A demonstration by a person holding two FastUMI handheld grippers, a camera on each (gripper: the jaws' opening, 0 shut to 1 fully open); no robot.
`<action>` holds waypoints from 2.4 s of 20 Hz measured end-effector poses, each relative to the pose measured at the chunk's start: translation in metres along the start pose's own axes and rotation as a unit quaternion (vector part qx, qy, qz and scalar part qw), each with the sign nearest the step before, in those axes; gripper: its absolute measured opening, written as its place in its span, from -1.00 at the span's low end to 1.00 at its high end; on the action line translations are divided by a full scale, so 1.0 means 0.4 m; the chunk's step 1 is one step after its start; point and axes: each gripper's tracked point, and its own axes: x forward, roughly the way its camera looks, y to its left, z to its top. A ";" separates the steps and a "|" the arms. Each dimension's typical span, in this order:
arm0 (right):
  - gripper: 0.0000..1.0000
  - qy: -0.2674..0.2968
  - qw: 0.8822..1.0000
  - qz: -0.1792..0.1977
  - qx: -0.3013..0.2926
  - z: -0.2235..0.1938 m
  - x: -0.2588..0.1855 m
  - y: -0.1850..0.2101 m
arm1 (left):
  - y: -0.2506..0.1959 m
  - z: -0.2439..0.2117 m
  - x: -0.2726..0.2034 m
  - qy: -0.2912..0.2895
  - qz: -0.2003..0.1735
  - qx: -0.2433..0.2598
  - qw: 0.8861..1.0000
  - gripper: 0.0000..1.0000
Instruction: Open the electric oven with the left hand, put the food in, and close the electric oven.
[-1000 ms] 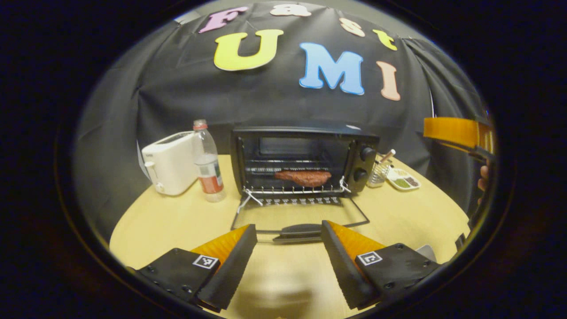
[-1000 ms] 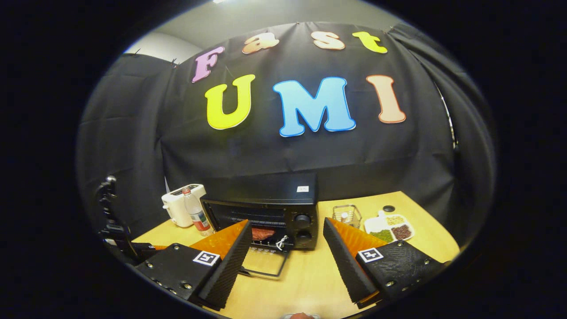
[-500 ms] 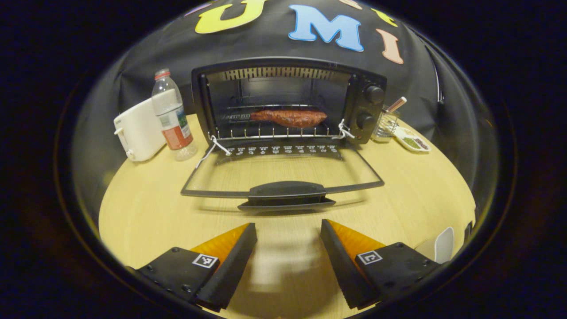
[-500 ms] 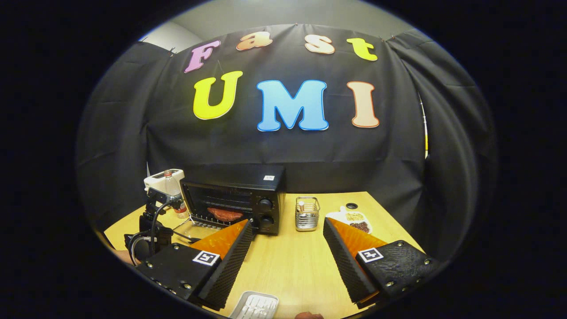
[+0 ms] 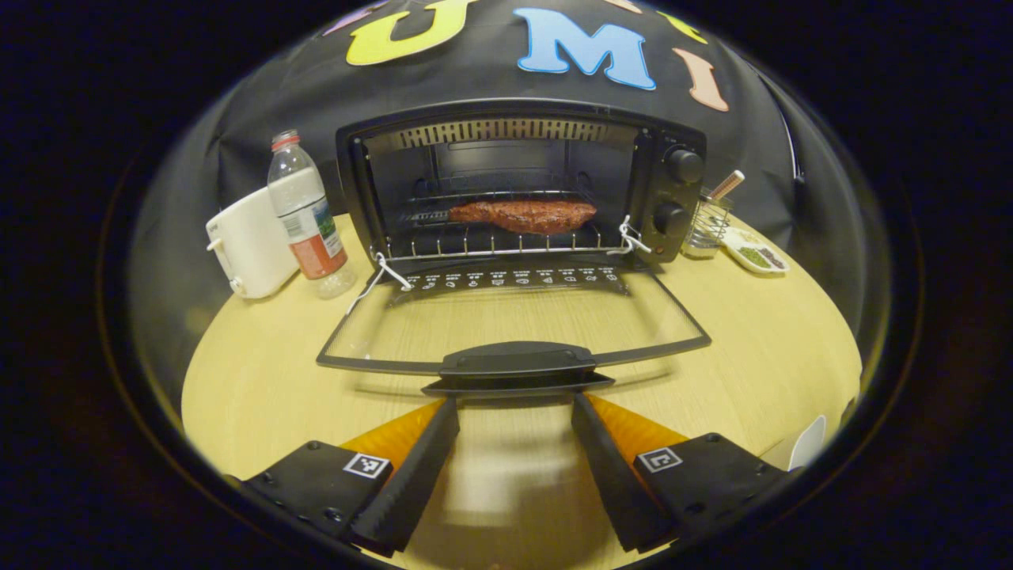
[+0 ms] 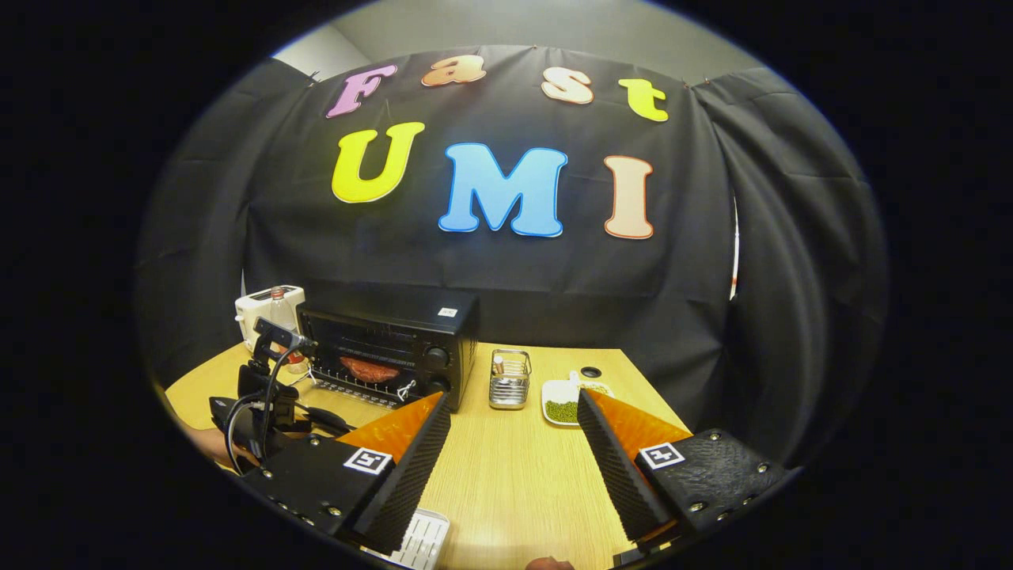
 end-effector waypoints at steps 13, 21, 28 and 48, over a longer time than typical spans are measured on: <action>0.95 0.007 0.999 0.034 0.001 -0.014 0.017 0.031 | 0.007 0.108 -0.102 -0.081 0.009 0.028 0.996 1.00; 0.95 0.011 0.999 0.037 -0.004 -0.025 -0.004 0.015 | 0.012 0.191 -0.128 -0.130 0.014 0.023 0.991 1.00; 0.95 0.024 0.999 0.037 0.016 -0.027 -0.014 0.004 | 0.004 0.277 -0.120 -0.169 0.014 0.033 0.985 0.95; 0.95 -0.085 0.991 0.091 0.050 0.135 -0.178 -0.102 | -0.115 0.404 -0.751 -0.336 0.058 0.010 0.940 0.94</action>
